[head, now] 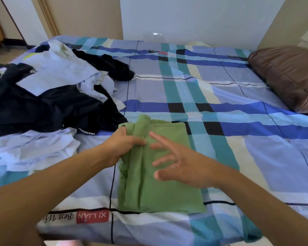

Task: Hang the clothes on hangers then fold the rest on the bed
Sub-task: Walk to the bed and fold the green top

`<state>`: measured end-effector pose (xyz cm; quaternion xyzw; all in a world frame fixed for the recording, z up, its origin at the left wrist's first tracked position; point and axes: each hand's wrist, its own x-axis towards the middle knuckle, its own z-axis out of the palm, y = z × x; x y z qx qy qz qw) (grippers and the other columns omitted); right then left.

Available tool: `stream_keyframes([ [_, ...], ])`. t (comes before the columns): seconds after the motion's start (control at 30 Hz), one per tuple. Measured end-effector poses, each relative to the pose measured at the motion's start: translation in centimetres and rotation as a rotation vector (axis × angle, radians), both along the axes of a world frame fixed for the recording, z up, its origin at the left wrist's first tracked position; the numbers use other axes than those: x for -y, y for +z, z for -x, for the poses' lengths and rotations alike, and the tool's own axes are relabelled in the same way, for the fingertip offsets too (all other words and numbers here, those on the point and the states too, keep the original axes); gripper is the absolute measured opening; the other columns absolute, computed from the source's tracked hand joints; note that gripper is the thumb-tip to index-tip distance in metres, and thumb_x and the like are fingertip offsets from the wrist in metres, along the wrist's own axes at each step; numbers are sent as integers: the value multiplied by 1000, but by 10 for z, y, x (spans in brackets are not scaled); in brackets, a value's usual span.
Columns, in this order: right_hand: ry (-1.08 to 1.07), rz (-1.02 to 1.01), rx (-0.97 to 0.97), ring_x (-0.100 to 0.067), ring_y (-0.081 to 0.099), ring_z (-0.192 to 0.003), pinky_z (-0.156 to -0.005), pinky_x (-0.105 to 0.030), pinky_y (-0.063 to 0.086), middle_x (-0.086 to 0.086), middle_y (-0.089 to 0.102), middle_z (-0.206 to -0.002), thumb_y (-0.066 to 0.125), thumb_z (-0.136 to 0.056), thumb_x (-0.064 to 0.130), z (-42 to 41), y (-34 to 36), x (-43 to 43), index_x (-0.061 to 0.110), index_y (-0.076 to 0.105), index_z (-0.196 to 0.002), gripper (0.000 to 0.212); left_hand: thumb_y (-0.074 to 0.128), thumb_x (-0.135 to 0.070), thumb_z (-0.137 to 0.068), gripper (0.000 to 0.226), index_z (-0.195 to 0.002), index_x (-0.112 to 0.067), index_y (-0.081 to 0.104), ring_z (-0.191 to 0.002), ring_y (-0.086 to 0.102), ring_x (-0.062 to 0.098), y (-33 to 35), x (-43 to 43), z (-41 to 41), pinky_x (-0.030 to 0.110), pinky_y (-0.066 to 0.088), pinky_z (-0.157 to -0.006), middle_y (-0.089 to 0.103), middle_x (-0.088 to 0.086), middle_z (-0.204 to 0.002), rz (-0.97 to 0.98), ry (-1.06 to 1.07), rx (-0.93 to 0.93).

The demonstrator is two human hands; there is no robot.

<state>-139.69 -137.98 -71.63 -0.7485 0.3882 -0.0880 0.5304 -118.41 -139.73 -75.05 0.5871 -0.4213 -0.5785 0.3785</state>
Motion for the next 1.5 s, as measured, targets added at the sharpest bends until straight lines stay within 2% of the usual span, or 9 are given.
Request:
stream_keyframes([
  [0.23, -239, 176, -127, 4, 60, -109, -98, -34, 54, 15, 58, -130, 75, -89, 27, 36, -28, 12, 37, 58, -130, 46, 62, 12, -83, 44, -118, -12, 54, -101, 69, 20, -24, 7, -13, 17, 54, -63, 70, -1, -102, 69, 148, 206],
  [0.33, -135, 227, -305, -1, 55, -116, -93, -19, 46, 11, 52, -131, 73, -91, 34, 43, -25, 13, 35, 55, -135, 48, 65, -9, -82, 75, -148, -13, 28, -115, 55, 30, -25, 10, -14, 34, 52, -86, 55, 6, -124, 134, 117, 729],
  [0.43, 12, 232, -450, -10, 50, -123, -94, -19, 38, 6, 47, -132, 74, -90, 37, 42, -24, 13, 30, 49, -143, 59, 66, -21, -78, 80, -150, -13, 33, -117, 45, 32, -21, 5, -3, 48, 45, -96, 44, 11, -133, 680, -27, 1155],
  [0.5, 37, 261, -478, -14, 49, -124, -104, -26, 39, 4, 45, -131, 76, -88, 37, 38, -26, 12, 30, 49, -144, 63, 59, -31, -81, 56, -135, -18, 51, -116, 48, 26, -19, -4, 9, 44, 45, -97, 49, 6, -130, 910, -337, 1102],
  [0.63, 110, 280, -547, -17, 44, -126, -111, -35, 38, 4, 41, -134, 79, -84, 39, 36, -38, 12, 32, 46, -146, 70, 28, -55, -78, 76, -150, -31, 35, -140, 31, 18, -34, -19, 3, 37, 31, -113, 30, -4, -154, 501, -855, 1272],
  [0.9, 216, 274, -583, -13, 35, -133, -113, -39, 37, 11, 32, -140, 79, -83, 45, 46, -36, 11, 35, 31, -154, 86, 60, -40, -90, 95, -160, -30, -4, -154, -13, 16, -20, 1, -57, 49, 2, -125, -16, -3, -167, 114, -886, 1413],
  [1.07, 399, 295, -686, -13, 27, -141, -113, -32, 35, 12, 15, -156, 82, -81, 33, 56, -23, 4, 37, 2, -161, 113, 69, -39, -75, 112, -160, -34, -4, -150, -29, 14, -13, -35, -40, 46, -10, -124, -21, -3, -167, 508, -1086, 1335],
  [1.23, 544, 421, -850, -15, 4, -154, -119, -32, 23, 11, -25, -164, 70, -87, 12, 59, -24, -16, 41, -29, -153, 122, 76, -45, -66, 135, -154, -34, -26, -147, -32, 7, -30, -69, -26, 36, -17, -121, -34, -11, -161, 581, -1323, 1316],
  [1.5, 306, 596, -521, -10, 36, -142, -110, -33, 40, 17, 23, -161, 62, -90, 11, 75, -55, -2, 54, 20, -155, 88, 63, -44, -78, 102, -161, -29, 5, -154, 13, 13, -47, -66, -36, 39, 18, -125, 9, -6, -169, 844, -1082, 1230],
])
